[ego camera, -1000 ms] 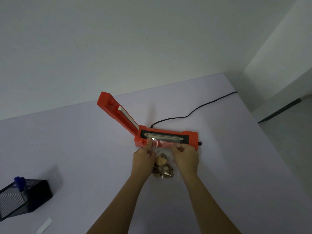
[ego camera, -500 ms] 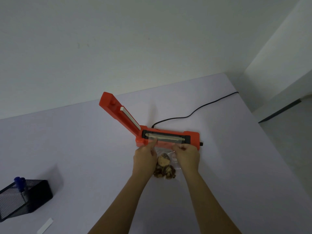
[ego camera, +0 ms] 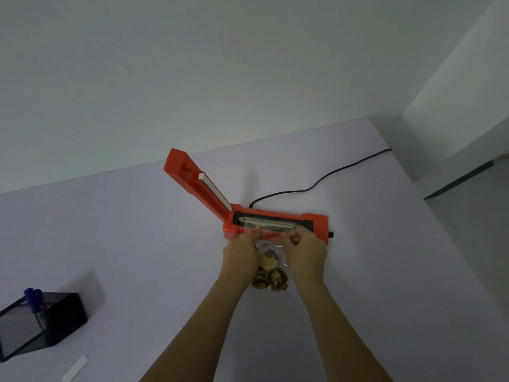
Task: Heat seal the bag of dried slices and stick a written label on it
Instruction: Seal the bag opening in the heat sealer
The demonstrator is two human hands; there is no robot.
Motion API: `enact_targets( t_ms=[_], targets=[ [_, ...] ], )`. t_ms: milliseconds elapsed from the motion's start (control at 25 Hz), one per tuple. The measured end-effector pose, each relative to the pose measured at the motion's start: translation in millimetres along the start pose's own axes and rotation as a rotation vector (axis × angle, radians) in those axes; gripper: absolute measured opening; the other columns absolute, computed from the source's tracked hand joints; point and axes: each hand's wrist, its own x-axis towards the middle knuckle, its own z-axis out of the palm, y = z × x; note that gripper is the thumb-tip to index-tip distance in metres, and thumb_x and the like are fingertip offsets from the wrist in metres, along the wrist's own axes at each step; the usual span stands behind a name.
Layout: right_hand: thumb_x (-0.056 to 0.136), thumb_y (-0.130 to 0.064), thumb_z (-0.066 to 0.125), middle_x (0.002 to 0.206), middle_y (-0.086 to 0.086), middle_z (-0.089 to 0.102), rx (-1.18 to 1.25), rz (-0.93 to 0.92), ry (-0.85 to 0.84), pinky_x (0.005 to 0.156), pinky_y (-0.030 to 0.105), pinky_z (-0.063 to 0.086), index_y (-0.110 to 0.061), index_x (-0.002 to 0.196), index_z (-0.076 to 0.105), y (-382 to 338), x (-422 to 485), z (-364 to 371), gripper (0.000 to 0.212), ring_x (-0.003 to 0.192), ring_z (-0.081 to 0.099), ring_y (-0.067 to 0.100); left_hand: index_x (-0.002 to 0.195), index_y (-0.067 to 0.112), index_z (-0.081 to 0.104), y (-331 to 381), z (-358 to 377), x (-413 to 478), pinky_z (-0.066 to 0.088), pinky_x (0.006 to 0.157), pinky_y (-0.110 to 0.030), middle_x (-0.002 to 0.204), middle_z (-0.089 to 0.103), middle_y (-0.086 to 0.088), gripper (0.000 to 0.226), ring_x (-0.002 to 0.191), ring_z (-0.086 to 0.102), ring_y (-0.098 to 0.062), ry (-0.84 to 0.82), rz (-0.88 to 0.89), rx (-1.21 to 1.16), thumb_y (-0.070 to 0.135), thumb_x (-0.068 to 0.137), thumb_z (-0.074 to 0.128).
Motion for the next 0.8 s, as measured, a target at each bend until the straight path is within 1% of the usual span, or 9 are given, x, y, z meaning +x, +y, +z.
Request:
enact_targets(
  t_ms=[40,120,160,280,400,560,640,720,800],
  targets=[
    [0.088,-0.017,0.059,0.060,-0.004,0.060,-0.011,-0.037,0.008,0.044,0.012,0.031,-0.011,0.074,0.064,-1.4,-0.9,0.2,0.016,0.050,0.050,0.003,0.130,0.020,0.050,0.5,-0.5,-0.3,0.048,0.072,-0.014,0.120,0.060,-0.002,0.034,0.085,0.057,-0.013,-0.003,0.004,0.001,0.016,0.099,0.035],
    [0.088,-0.017,0.059,0.061,-0.003,0.062,-0.022,-0.088,0.021,0.043,0.011,0.031,-0.012,0.075,0.064,-3.3,-2.1,0.1,0.015,0.050,0.051,0.004,0.131,0.020,0.049,0.9,-2.3,-1.5,0.051,0.079,-0.023,0.121,0.060,-0.005,0.037,0.094,0.062,-0.021,-0.025,0.028,0.035,0.011,0.097,0.038],
    [0.089,-0.018,0.059,0.062,-0.003,0.062,-0.020,-0.109,0.024,0.043,0.010,0.031,-0.012,0.076,0.064,-3.5,-2.8,-0.6,0.015,0.050,0.052,0.004,0.132,0.020,0.050,2.0,-3.6,-2.4,0.051,0.081,-0.025,0.120,0.060,-0.006,0.038,0.094,0.062,-0.022,-0.030,0.029,0.046,0.010,0.096,0.039],
    [0.090,-0.020,0.060,0.061,-0.004,0.061,-0.009,-0.227,0.029,0.042,0.011,0.037,-0.012,0.076,0.064,-1.3,-7.3,-2.1,0.016,0.048,0.050,0.002,0.121,0.011,0.056,1.2,-3.7,-2.1,0.049,0.077,-0.021,0.114,0.063,-0.008,0.029,0.081,0.059,-0.014,0.003,0.003,-0.013,0.009,0.096,0.041],
    [0.089,-0.020,0.061,0.060,-0.002,0.062,0.016,-0.341,0.070,0.045,0.013,0.043,-0.012,0.076,0.064,3.2,-11.3,0.3,0.016,0.049,0.054,0.007,0.114,0.008,0.058,-0.7,-3.1,-1.8,0.049,0.081,-0.024,0.112,0.063,-0.009,0.024,0.089,0.060,-0.018,0.010,-0.016,-0.049,0.008,0.094,0.044],
    [0.089,-0.020,0.060,0.065,0.000,0.067,0.032,-0.455,0.125,0.051,0.011,0.042,-0.011,0.079,0.068,8.0,-13.7,4.4,0.015,0.054,0.057,0.009,0.123,0.014,0.057,-5.7,-3.8,-3.4,0.046,0.082,-0.021,0.112,0.064,-0.008,0.030,0.096,0.062,-0.020,0.010,0.023,-0.071,0.015,0.096,0.044],
    [0.087,-0.020,0.059,0.068,0.001,0.069,0.023,-0.511,0.147,0.053,0.014,0.046,-0.010,0.081,0.069,8.7,-15.9,6.1,0.015,0.057,0.061,0.010,0.128,0.019,0.054,-9.5,-1.3,-1.6,0.045,0.079,-0.019,0.113,0.064,-0.006,0.033,0.094,0.062,-0.019,0.014,0.032,-0.086,0.018,0.097,0.044],
    [0.086,-0.020,0.059,0.070,0.001,0.070,0.023,-0.523,0.161,0.056,0.014,0.047,-0.009,0.083,0.070,9.9,-16.8,6.8,0.015,0.060,0.063,0.011,0.129,0.021,0.053,-12.9,2.0,-1.0,0.045,0.079,-0.019,0.114,0.065,-0.005,0.035,0.094,0.062,-0.019,0.040,0.027,-0.074,0.015,0.096,0.044],
    [0.086,-0.020,0.059,0.071,0.001,0.069,0.031,-0.509,0.158,0.057,0.011,0.043,-0.009,0.083,0.069,10.7,-15.7,7.6,0.016,0.060,0.063,0.011,0.130,0.021,0.053,-16.4,4.4,-2.9,0.046,0.083,-0.018,0.111,0.067,-0.005,0.036,0.093,0.064,-0.019,0.086,0.041,-0.055,0.012,0.096,0.045]
  ],
)
